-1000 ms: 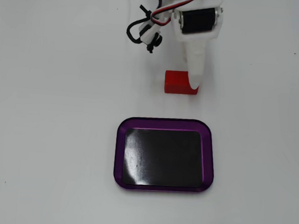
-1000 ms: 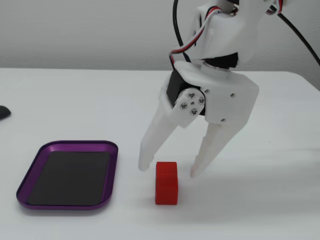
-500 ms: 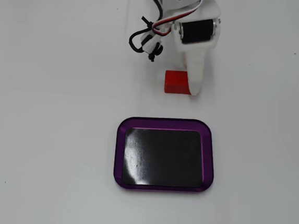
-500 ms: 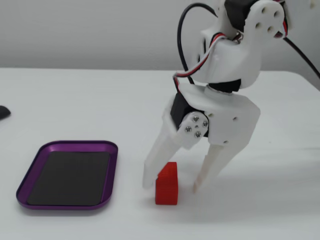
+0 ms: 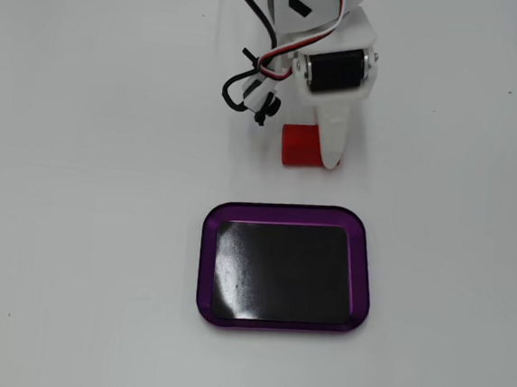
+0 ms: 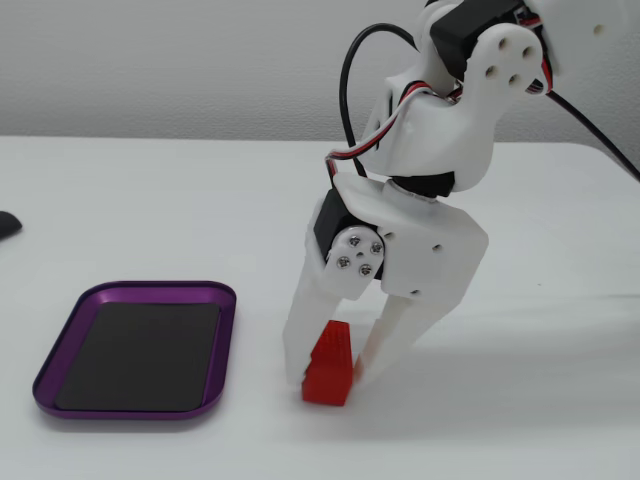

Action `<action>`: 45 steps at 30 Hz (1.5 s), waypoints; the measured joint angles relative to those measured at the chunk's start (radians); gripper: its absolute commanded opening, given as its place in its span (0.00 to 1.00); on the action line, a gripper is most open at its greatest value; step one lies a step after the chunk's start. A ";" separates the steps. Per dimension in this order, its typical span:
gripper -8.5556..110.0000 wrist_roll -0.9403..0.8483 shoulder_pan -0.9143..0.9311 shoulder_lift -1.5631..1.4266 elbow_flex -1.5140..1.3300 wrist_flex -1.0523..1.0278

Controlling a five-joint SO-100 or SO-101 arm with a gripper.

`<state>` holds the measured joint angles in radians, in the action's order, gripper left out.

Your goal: Pick up the cube and place it in the box.

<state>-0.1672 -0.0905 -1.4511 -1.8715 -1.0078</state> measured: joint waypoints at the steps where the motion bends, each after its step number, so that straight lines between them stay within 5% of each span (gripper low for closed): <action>1: 0.07 0.000 0.000 0.000 0.000 0.000; 9: 0.07 0.000 0.000 -0.011 0.015 -0.020; 19: 0.07 -0.072 0.012 -0.430 0.054 -0.118; 27: 0.07 -0.098 0.015 -0.703 -0.100 0.190; 35: 0.07 -0.098 0.021 -0.518 -0.192 0.480; 45: 0.07 -0.098 0.064 -0.094 0.078 0.518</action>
<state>-0.2654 -0.0261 -1.5447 -1.7932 -0.4893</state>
